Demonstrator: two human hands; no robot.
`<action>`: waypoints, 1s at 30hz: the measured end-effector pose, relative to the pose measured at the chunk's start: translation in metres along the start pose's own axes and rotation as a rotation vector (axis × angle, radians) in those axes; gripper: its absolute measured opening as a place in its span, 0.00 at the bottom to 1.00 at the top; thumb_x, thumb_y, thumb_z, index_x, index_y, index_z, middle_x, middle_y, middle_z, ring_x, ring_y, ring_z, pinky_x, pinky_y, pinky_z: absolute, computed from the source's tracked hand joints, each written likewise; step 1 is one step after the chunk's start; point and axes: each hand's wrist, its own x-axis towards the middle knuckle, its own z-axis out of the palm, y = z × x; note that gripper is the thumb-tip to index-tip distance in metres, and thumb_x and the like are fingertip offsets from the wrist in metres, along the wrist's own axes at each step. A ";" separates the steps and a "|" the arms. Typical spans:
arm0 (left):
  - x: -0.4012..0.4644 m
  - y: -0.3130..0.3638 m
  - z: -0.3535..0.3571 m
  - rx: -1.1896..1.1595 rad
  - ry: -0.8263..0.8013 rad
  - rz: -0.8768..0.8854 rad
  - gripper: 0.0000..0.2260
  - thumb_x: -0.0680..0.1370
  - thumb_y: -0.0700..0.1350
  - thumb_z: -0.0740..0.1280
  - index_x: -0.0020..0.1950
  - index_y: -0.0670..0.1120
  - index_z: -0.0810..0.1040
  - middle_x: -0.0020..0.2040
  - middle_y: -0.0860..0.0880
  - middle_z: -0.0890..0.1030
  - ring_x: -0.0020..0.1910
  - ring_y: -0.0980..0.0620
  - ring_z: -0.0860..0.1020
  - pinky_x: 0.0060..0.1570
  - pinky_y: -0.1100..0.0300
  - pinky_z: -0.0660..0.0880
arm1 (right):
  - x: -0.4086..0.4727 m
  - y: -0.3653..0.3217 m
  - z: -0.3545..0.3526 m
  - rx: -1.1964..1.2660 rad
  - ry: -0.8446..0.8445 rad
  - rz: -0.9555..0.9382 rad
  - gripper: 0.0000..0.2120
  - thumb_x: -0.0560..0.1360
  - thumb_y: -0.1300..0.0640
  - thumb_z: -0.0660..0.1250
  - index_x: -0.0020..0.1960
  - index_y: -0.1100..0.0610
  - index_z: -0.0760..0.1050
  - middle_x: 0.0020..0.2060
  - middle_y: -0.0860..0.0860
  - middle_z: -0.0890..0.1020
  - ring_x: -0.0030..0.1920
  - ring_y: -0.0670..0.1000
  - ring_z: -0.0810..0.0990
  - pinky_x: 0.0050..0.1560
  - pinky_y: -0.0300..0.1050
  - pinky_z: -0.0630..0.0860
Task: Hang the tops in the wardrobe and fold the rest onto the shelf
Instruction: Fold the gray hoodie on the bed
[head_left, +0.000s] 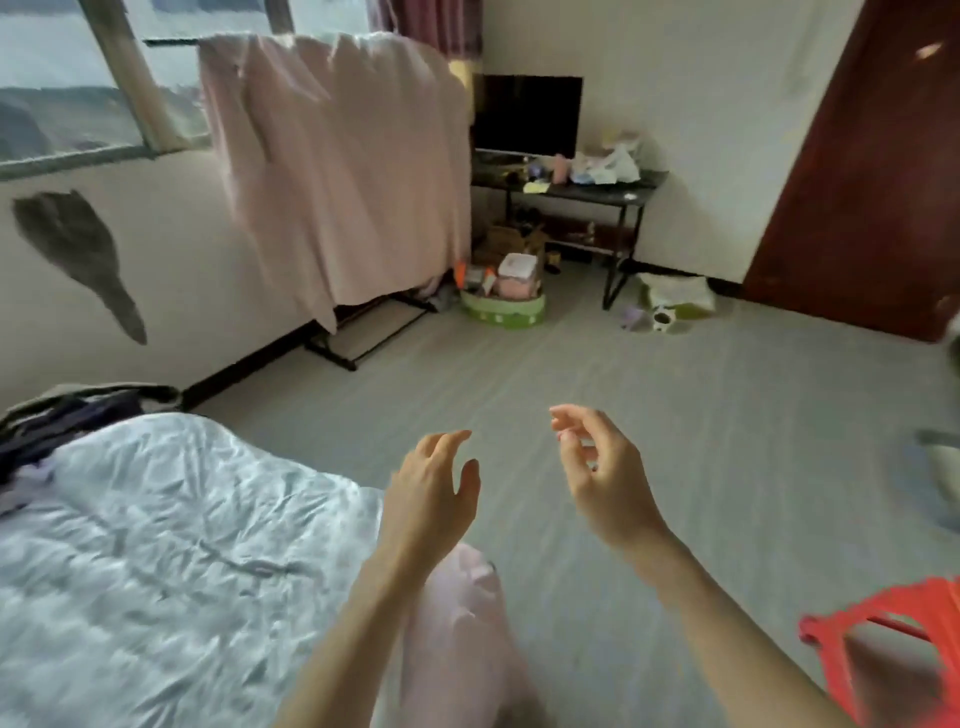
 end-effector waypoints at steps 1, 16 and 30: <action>0.016 -0.010 0.001 0.024 0.022 -0.043 0.16 0.80 0.46 0.62 0.68 0.48 0.72 0.64 0.48 0.75 0.62 0.48 0.74 0.60 0.56 0.70 | 0.023 0.010 0.011 0.017 -0.067 0.005 0.10 0.78 0.63 0.60 0.56 0.55 0.77 0.50 0.51 0.80 0.48 0.48 0.78 0.44 0.24 0.68; 0.244 -0.076 0.052 -0.041 -0.014 -0.289 0.14 0.79 0.43 0.63 0.64 0.43 0.75 0.60 0.47 0.78 0.58 0.52 0.76 0.56 0.65 0.67 | 0.276 0.125 0.103 -0.055 -0.550 0.210 0.10 0.79 0.59 0.59 0.56 0.56 0.78 0.48 0.54 0.82 0.49 0.51 0.78 0.51 0.41 0.72; 0.494 -0.245 0.085 -0.213 0.091 -0.485 0.11 0.80 0.44 0.62 0.61 0.45 0.77 0.57 0.50 0.80 0.51 0.56 0.76 0.50 0.67 0.67 | 0.521 0.170 0.286 -0.126 -0.781 0.200 0.11 0.79 0.61 0.57 0.54 0.58 0.78 0.42 0.48 0.80 0.44 0.48 0.77 0.51 0.41 0.74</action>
